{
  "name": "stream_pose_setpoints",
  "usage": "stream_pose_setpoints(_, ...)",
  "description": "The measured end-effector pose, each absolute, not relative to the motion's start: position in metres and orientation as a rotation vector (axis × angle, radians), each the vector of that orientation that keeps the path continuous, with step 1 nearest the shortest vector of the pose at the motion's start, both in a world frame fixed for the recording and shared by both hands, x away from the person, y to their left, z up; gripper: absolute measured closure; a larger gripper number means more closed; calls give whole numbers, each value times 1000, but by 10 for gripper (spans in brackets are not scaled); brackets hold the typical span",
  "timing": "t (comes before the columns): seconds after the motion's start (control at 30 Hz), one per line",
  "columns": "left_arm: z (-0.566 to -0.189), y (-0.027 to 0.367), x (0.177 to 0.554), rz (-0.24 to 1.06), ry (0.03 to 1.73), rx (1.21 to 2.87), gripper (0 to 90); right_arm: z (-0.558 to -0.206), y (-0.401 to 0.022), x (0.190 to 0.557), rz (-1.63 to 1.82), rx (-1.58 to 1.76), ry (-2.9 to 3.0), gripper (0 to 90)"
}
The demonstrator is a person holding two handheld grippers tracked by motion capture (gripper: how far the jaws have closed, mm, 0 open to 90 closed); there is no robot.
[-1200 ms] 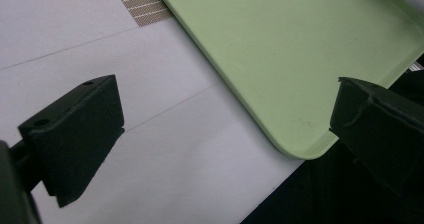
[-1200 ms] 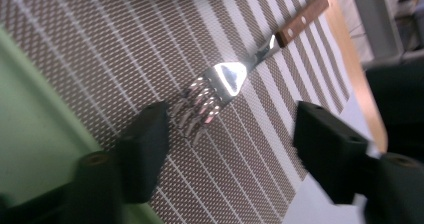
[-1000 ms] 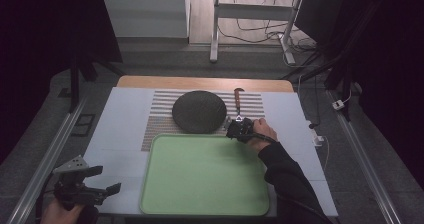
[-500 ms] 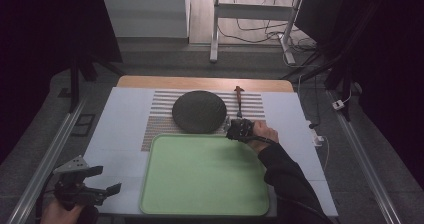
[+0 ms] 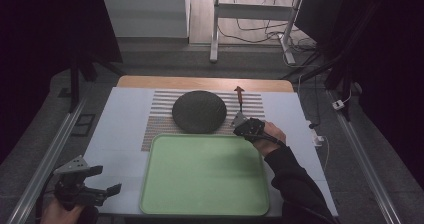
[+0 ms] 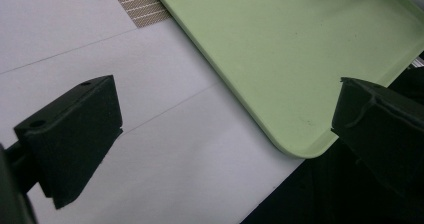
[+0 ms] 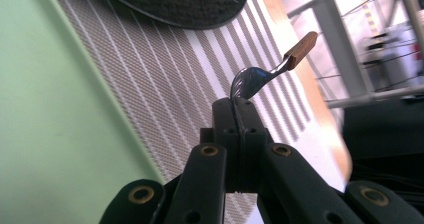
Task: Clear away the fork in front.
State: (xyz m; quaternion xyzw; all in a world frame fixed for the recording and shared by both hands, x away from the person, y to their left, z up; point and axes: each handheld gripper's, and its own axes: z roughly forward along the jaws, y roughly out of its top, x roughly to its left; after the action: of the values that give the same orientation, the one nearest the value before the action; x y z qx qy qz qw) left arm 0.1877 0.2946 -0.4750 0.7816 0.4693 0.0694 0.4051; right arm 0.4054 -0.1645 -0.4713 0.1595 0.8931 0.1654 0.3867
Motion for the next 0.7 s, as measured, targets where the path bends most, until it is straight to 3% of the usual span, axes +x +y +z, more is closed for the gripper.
stream_pose_setpoints(0.7,-472,289,190,173,1109,1973,0,-434,-212,363,984,654,2367,898)
